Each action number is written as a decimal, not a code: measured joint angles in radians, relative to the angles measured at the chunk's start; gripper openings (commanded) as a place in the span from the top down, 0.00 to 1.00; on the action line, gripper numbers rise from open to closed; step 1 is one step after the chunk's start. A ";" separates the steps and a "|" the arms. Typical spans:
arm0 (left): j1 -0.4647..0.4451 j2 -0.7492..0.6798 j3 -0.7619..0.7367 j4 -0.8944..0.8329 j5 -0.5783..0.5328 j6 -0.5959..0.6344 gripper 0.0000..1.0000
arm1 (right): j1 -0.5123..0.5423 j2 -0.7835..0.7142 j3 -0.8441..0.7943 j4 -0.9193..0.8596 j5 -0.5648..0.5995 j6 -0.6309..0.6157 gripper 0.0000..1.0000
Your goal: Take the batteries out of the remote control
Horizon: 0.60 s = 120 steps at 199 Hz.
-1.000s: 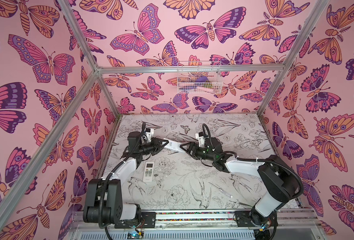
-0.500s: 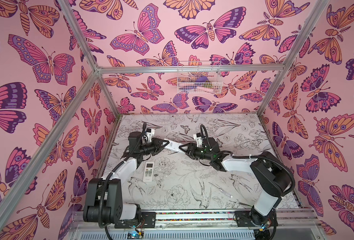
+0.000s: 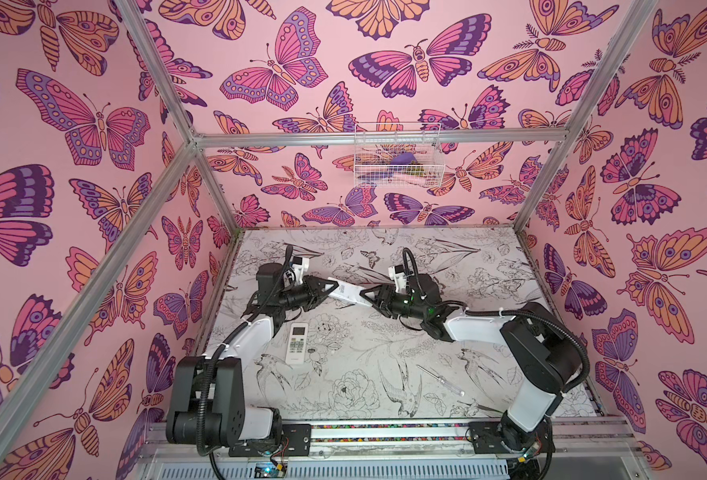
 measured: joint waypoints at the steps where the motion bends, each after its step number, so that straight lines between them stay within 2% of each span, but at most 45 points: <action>1: 0.000 0.000 0.000 0.000 0.000 0.000 1.00 | 0.000 0.000 0.000 0.000 0.000 0.000 0.53; 22: 0.002 0.000 0.001 -0.007 0.000 0.005 1.00 | -0.001 0.000 0.000 0.001 -0.003 0.002 0.59; 120: 0.008 0.001 0.002 -0.020 0.011 0.009 1.00 | -0.017 -0.037 -0.039 -0.015 -0.008 -0.016 0.65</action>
